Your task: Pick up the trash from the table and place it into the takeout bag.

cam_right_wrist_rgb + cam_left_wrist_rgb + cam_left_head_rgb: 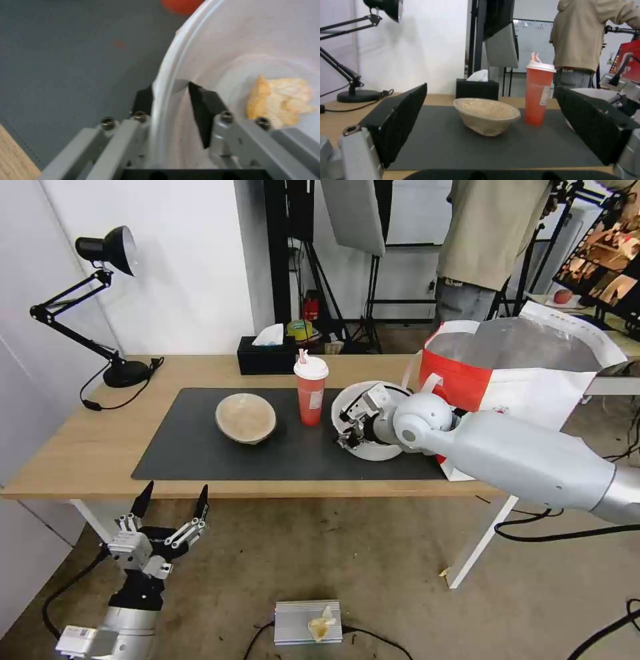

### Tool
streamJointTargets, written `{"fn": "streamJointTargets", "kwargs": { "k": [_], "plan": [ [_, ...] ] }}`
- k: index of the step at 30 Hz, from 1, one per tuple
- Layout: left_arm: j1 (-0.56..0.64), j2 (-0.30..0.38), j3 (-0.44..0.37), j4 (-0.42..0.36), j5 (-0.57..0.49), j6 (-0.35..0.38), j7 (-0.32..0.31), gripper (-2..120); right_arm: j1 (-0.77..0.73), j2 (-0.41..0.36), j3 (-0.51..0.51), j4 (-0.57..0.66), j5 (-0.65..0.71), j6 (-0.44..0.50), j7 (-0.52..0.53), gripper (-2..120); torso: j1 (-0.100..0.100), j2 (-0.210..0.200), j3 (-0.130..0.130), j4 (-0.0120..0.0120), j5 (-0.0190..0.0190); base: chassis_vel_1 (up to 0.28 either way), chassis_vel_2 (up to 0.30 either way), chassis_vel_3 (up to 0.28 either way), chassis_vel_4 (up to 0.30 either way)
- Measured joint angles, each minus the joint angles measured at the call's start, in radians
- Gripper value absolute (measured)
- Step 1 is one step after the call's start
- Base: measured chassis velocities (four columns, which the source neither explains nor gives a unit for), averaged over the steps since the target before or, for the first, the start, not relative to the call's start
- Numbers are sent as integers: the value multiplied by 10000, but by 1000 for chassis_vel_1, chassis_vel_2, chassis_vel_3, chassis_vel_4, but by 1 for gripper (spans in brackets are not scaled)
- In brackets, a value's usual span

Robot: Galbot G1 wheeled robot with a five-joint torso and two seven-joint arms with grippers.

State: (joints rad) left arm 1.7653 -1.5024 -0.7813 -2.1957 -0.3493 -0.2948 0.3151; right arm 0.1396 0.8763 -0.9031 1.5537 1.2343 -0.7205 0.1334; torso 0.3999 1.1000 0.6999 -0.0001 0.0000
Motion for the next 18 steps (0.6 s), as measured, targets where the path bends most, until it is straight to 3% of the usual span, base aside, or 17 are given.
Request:
{"fn": "streamJointTargets", "kwargs": {
  "k": [6,18],
  "plan": [
    [-33,-5,21,27,0,0,3,100,7,-41,8,0,-14,3,14,1,0,0,0,1,-1,0,0,0,0],
    [-74,3,24,124,-4,0,5,100,-73,-69,85,35,-12,4,48,0,0,0,0,0,0,0,0,0,0]
  ]
}}
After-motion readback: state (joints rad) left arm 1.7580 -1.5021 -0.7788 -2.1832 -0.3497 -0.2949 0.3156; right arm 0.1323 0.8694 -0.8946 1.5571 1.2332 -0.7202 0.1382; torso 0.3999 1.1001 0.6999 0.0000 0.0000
